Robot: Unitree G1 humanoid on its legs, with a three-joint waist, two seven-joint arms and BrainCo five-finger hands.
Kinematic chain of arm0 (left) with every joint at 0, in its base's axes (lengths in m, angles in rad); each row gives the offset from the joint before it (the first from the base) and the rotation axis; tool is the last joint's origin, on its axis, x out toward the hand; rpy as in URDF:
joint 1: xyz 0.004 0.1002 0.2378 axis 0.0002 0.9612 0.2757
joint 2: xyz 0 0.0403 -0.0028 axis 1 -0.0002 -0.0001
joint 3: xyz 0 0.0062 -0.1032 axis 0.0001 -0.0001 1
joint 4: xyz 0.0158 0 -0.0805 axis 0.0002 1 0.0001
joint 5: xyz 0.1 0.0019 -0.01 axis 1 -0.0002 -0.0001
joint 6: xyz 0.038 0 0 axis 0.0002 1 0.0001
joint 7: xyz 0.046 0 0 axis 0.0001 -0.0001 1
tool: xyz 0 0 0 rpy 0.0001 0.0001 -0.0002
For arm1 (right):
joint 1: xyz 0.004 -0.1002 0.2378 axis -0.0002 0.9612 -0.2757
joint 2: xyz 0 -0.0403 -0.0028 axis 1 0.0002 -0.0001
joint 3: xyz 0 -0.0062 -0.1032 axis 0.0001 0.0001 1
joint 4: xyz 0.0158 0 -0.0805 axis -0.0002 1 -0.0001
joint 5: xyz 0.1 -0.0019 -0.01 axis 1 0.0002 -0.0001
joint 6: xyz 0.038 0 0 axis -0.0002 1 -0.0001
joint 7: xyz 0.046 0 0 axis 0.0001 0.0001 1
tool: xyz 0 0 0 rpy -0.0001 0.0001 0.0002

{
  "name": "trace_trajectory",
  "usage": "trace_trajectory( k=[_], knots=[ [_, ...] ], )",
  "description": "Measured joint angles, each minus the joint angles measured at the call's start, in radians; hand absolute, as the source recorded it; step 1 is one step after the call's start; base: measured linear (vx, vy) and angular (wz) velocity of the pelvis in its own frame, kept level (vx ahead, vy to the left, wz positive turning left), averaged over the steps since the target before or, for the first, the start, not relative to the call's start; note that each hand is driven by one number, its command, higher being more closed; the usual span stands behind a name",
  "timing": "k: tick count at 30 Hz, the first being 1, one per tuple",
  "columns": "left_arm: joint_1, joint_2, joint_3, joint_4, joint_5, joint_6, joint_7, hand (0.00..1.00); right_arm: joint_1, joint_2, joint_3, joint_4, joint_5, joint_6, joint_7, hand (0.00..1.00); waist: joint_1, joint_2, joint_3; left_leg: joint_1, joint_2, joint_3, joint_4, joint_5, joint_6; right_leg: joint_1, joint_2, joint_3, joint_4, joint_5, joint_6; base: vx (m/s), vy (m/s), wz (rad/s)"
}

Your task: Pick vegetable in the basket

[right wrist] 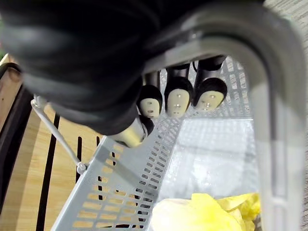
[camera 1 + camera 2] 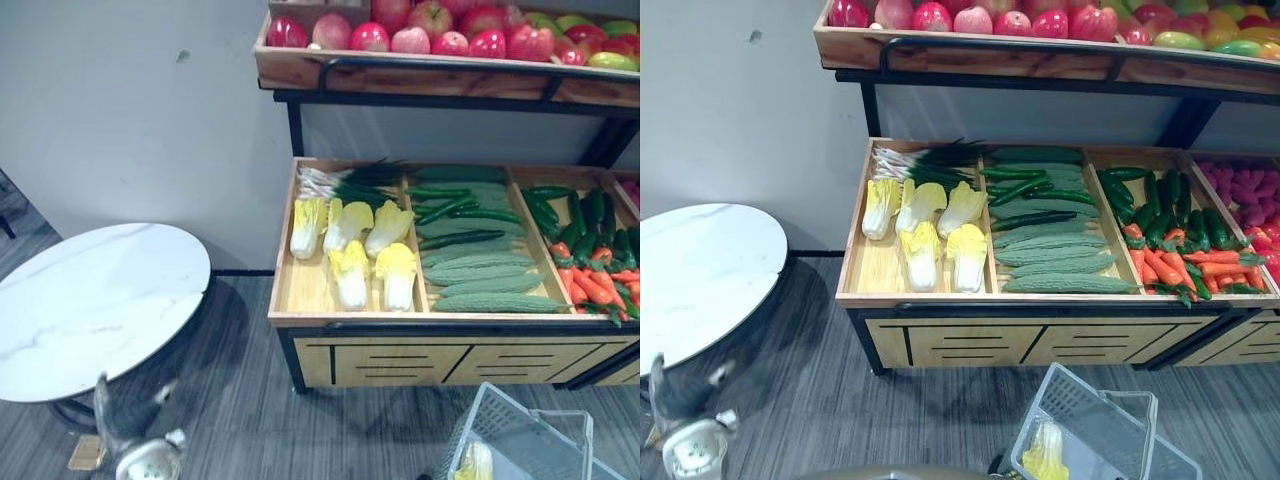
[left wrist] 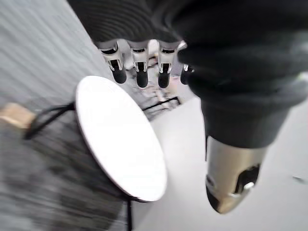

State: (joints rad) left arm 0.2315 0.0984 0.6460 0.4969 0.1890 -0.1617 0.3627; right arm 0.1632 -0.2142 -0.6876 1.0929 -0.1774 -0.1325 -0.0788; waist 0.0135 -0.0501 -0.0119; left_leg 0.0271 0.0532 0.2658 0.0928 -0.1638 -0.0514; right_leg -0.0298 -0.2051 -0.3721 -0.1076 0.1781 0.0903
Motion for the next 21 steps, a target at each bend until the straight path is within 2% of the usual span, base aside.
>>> trace_trajectory(
  k=[3,8,12,15,21],
  knots=[
    [0.015,-0.006,0.067,0.247,-0.055,0.014,-0.039,0.00,-0.007,0.000,0.005,0.002,-0.002,0.002,0.000,1.00,-0.009,0.015,-0.006,0.018,0.002,0.009,-0.022,0.003,-0.005,0.001,0.007,0.012,-0.005,-0.003,0.007,0.07,0.000,-0.08],
    [0.019,-0.012,0.087,0.472,-0.086,0.036,-0.113,0.00,-0.032,0.000,0.008,0.024,-0.020,0.002,-0.003,1.00,-0.014,0.029,-0.003,0.048,0.006,0.033,-0.029,0.003,-0.004,0.001,0.018,0.039,-0.005,-0.004,0.011,0.07,-0.005,-0.18],
    [0.018,-0.012,0.052,0.511,-0.064,0.042,-0.168,0.00,-0.039,-0.002,0.028,0.034,-0.022,0.002,-0.004,1.00,-0.016,0.029,-0.001,0.064,0.005,0.046,-0.038,0.003,-0.004,0.002,0.022,0.057,-0.005,-0.004,0.011,0.01,-0.014,-0.16],
    [0.018,-0.010,-0.015,0.541,-0.057,0.041,-0.213,0.00,-0.044,-0.003,0.044,0.052,-0.022,0.002,-0.004,1.00,-0.031,0.030,0.000,0.064,0.004,0.054,-0.040,0.000,-0.006,0.001,0.021,0.068,-0.006,-0.004,0.011,-0.04,-0.019,-0.08],
    [0.017,-0.011,-0.138,0.560,-0.057,0.040,-0.251,0.00,-0.046,-0.004,0.069,0.054,-0.019,0.002,-0.014,1.00,-0.037,0.037,0.019,0.082,0.012,0.084,-0.040,-0.015,-0.022,0.000,0.033,0.100,-0.006,-0.006,0.010,-0.03,-0.031,-0.15]
  ],
)
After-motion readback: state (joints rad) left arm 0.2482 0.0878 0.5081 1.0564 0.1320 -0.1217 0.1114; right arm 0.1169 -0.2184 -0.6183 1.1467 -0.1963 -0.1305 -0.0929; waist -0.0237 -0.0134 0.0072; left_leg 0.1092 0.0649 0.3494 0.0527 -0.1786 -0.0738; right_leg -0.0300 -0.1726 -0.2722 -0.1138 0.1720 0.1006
